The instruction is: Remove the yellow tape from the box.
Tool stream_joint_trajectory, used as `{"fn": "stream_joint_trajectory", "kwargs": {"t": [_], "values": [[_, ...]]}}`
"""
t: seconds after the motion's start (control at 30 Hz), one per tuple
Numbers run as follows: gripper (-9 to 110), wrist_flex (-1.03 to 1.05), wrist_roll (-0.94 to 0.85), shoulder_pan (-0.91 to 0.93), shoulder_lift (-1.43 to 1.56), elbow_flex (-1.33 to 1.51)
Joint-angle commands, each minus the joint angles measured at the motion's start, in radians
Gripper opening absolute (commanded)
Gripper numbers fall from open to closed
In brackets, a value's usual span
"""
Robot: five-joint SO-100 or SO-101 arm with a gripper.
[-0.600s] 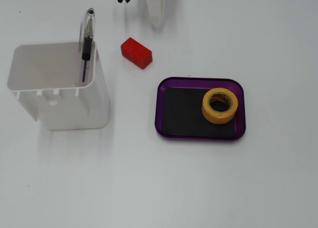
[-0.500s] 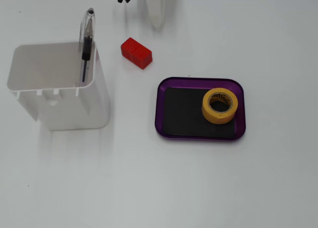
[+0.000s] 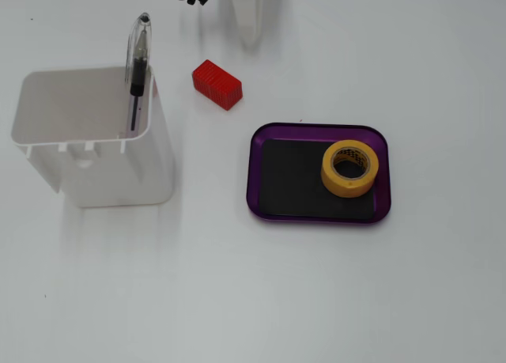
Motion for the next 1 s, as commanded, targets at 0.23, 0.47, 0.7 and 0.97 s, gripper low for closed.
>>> {"fn": "stream_joint_trajectory", "kwargs": {"t": [0.23,0.47,0.7,0.97], "values": [[-1,-0.035,-0.006,0.009,0.051,0.006],[0,-0.060,-0.149,0.014,0.048,-0.038],[0,-0.101,-0.428,0.130,-0.009,-0.215],[6,-0.097,-0.426,0.129,-0.443,-0.577]]}}
